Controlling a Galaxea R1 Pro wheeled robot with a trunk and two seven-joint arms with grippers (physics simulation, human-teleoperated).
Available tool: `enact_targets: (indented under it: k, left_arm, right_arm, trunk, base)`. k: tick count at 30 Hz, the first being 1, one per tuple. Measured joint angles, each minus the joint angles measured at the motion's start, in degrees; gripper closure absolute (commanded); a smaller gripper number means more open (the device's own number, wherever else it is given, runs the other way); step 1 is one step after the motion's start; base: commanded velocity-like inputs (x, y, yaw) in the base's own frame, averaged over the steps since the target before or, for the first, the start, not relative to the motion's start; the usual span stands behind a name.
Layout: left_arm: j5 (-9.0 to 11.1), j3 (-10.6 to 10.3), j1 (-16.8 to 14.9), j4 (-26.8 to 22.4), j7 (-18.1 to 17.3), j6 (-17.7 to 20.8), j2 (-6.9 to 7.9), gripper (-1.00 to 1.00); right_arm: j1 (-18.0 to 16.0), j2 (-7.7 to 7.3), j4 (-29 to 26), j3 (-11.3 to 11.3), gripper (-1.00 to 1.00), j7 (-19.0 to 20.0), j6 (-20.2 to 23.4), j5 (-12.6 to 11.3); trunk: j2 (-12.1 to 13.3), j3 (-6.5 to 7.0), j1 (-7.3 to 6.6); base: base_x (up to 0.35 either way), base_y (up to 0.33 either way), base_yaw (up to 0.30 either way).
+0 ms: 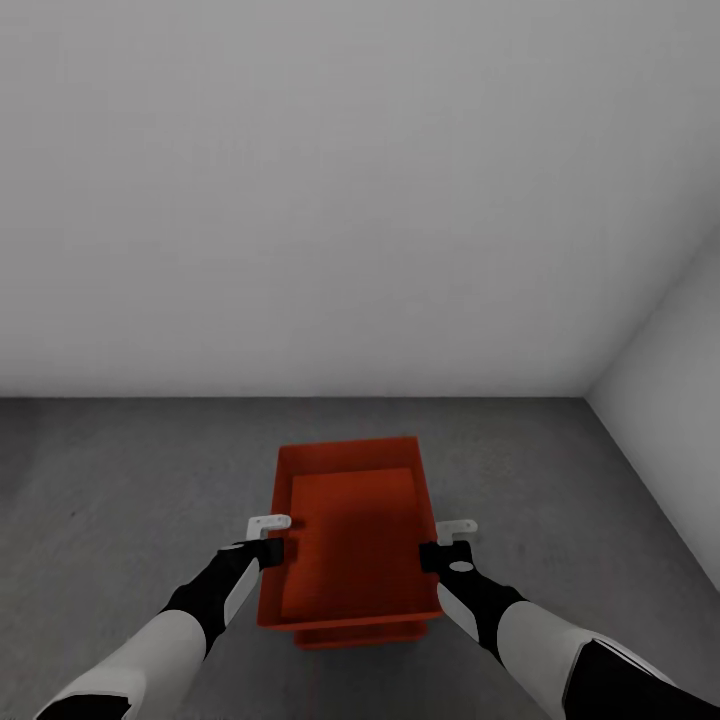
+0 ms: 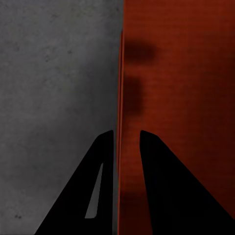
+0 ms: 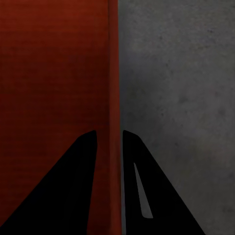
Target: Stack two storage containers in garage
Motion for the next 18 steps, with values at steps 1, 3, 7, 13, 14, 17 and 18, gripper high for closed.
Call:
enact_targets:
  k: [1,3,7,13,14,17,18]
  left_arm:
    - [0.00,0.00,0.00,0.00,0.00,0.00,0.00,1.00]
    - [0.02,-0.01,0.00,0.00,0.00,0.00,0.00,1.00]
    - [0.04,-0.02,0.00,0.01,-0.02,0.00,0.02,1.00]
    - [0.05,-0.03,0.00,0.02,-0.02,0.00,0.03,1.00]
    - [0.06,-0.03,0.00,0.02,-0.01,0.00,0.02,1.00]
    - [0.09,-0.04,0.00,0.02,0.00,0.00,0.03,1.00]
    - [0.07,-0.03,0.00,0.02,0.00,0.00,0.02,1.00]
  right_arm:
    - [0.00,0.00,0.00,0.01,1.00,0.00,0.00,-0.01]
    - [0.00,0.01,0.01,-0.02,1.00,0.00,0.00,0.03]
    - [0.00,0.05,0.06,-0.08,1.00,-0.01,0.00,0.09]
    - [0.00,0.05,0.06,-0.09,1.00,0.00,0.01,0.11]
    - [0.00,0.06,0.06,-0.11,1.00,-0.01,0.02,0.15]
    - [-0.01,0.06,0.06,-0.15,1.00,-0.01,0.03,0.19]
    - [-0.01,0.04,0.03,-0.15,1.00,-0.01,0.05,0.20]
  trunk:
    - [0.00,-0.09,0.00]
    - [0.00,-0.27,0.00]
    - [0.00,-0.64,0.00]
    - [0.00,-1.18,0.00]
    - [0.00,-1.27,0.00]
    - [0.00,-1.41,0.00]
    - [0.00,-1.43,0.00]
  base:
    - [0.000,0.000,0.000]
    - [0.000,0.000,0.000]
    - [0.000,0.000,0.000]
    - [0.000,0.000,0.000]
    - [0.000,0.000,0.000]
    - [0.000,0.000,0.000]
    - [0.000,0.000,0.000]
